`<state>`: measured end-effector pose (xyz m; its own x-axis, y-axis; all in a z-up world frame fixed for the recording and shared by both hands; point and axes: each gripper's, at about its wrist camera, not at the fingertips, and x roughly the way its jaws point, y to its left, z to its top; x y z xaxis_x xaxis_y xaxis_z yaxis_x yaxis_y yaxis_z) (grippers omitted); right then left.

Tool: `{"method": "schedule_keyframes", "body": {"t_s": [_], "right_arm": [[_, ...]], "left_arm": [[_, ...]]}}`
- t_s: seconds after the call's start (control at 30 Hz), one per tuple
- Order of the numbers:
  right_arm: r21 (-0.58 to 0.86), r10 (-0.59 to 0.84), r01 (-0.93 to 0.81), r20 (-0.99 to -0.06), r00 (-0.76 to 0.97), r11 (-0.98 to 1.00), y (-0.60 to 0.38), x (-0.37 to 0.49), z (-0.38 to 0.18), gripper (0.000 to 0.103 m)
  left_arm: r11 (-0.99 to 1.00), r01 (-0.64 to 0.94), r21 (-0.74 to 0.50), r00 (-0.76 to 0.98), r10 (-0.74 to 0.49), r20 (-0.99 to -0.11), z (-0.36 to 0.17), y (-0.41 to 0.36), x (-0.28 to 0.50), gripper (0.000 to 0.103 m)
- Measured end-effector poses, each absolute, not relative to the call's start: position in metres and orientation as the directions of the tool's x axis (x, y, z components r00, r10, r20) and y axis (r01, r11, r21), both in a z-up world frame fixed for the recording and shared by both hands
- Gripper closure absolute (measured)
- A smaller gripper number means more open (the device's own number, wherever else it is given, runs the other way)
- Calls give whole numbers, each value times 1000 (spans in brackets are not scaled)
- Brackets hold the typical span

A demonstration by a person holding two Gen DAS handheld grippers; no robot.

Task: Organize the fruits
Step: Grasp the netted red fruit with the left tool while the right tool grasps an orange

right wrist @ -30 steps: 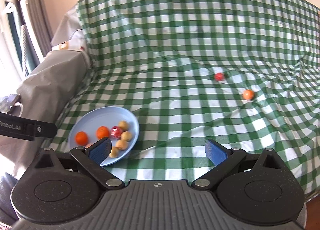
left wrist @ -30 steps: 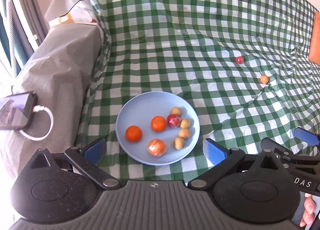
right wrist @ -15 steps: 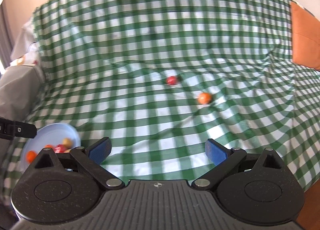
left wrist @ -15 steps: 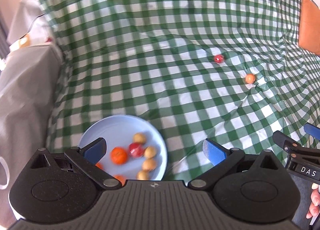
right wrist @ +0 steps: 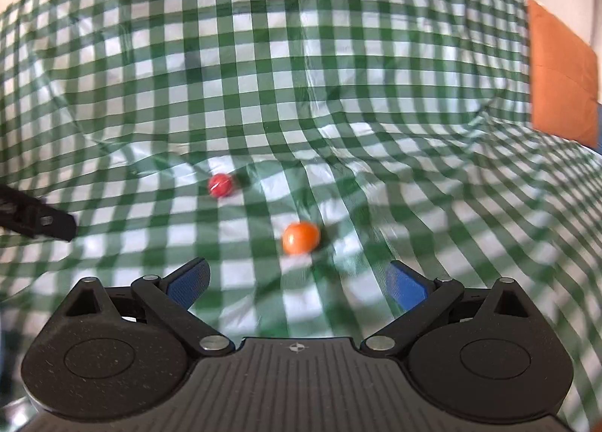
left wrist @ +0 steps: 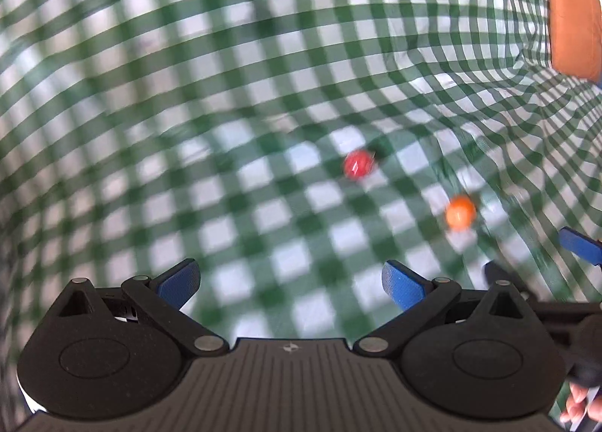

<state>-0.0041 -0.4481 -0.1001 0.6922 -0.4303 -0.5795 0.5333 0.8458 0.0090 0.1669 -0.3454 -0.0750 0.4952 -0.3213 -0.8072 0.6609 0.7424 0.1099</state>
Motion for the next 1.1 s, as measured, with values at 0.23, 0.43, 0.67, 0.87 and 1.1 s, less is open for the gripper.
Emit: {"method": "schedule_keyframes", "body": {"t_s": [0.23, 0.43, 0.67, 0.87, 1.1], "right_arm": [[20, -390, 526, -646, 656, 850, -504, 68, -150, 5], [-23, -418, 530, -644, 641, 848, -508, 83, -179, 7], [-12, -452, 572, -626, 635, 820, -497, 76, -175, 64], [37, -469, 626, -628, 621, 779, -485, 42, -140, 65], [59, -403, 564, -639, 655, 823, -411, -43, -95, 64]], "left_arm": [[721, 685, 105, 461, -317, -829, -130, -432, 232, 0], [681, 720, 137, 429, -281, -859, -155, -469, 252, 1], [617, 779, 110, 406, -363, -839, -137, -459, 234, 70], [638, 763, 103, 423, -372, -826, -93, -383, 183, 70], [723, 684, 100, 441, -299, -846, -50, -249, 109, 70]]}}
